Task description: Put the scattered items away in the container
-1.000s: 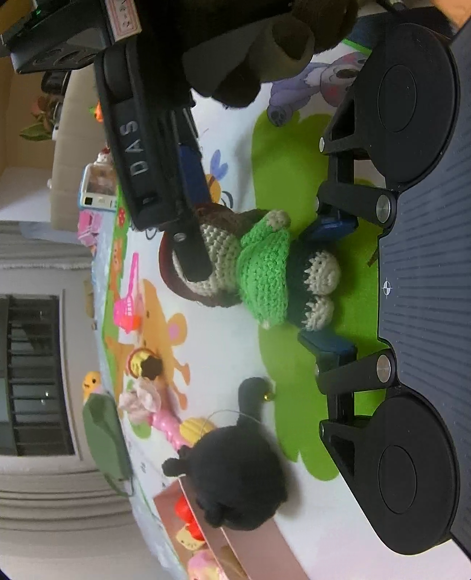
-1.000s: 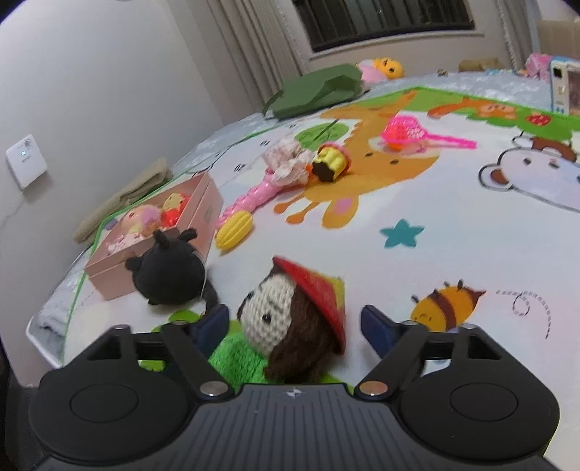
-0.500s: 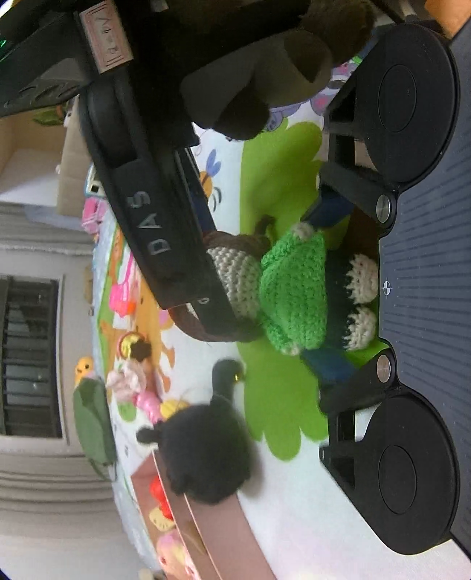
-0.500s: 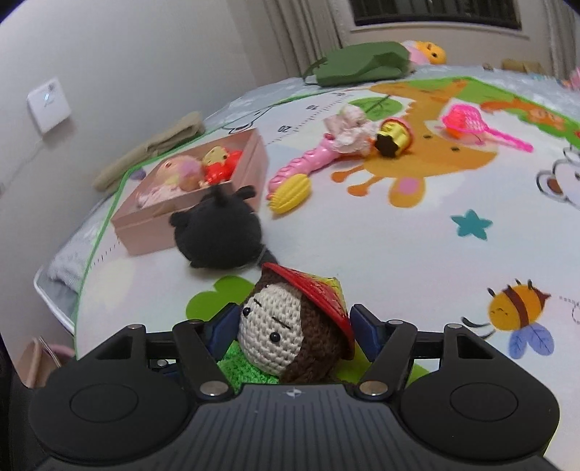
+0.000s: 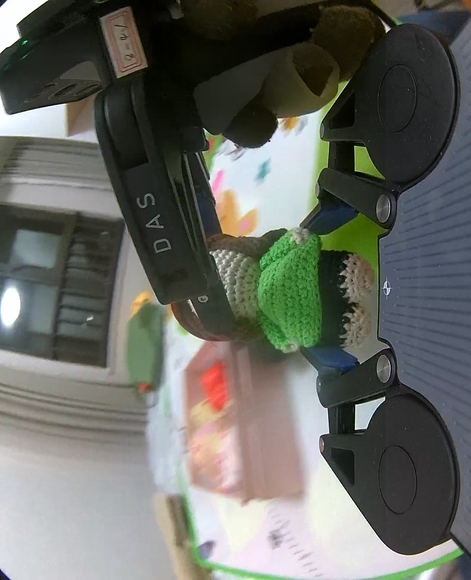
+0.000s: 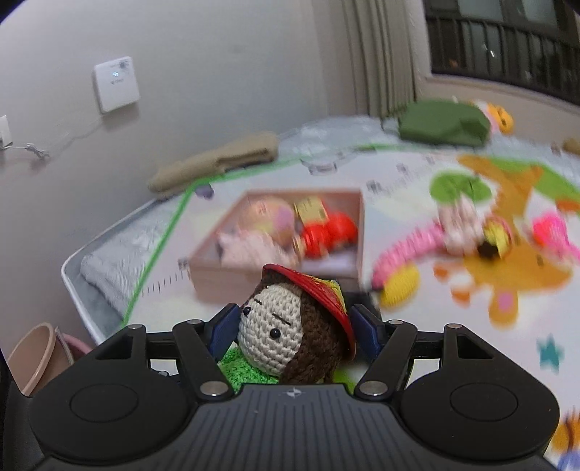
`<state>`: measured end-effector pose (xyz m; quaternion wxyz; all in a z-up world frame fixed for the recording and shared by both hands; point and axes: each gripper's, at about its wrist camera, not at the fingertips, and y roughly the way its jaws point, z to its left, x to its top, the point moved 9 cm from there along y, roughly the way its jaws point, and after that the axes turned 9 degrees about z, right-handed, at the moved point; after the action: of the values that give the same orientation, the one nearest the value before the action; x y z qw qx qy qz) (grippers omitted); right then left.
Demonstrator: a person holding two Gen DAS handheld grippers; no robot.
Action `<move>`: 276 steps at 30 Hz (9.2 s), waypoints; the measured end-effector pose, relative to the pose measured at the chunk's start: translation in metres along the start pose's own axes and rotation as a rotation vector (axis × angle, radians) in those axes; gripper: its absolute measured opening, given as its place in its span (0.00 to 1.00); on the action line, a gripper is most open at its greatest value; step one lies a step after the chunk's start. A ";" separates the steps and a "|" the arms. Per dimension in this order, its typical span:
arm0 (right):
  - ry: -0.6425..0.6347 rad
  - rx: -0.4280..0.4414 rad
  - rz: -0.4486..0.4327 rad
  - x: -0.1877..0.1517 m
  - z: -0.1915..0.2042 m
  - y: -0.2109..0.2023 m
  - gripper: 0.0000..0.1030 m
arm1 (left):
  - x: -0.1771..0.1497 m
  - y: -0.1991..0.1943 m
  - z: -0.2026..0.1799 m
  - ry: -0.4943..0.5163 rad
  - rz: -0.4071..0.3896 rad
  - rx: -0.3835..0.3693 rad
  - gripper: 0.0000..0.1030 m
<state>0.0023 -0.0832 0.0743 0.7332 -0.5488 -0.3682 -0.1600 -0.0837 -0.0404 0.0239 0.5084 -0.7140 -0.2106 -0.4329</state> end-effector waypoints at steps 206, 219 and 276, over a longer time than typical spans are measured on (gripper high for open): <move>0.413 -0.335 -0.159 -0.167 -0.237 -0.039 1.00 | 0.022 0.152 -0.117 0.412 0.228 -0.052 0.67; 0.357 -0.443 -0.084 -0.159 -0.229 -0.035 1.00 | 0.030 0.080 -0.061 0.262 0.165 0.021 0.67; 0.434 -0.199 0.225 0.060 -0.177 0.187 0.63 | 0.017 0.071 0.077 -0.098 0.290 0.020 0.98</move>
<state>0.2271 -0.1716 -0.0335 0.7507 -0.6086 -0.1214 -0.2266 0.0092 -0.0013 -0.0092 0.5617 -0.7522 -0.1338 -0.3175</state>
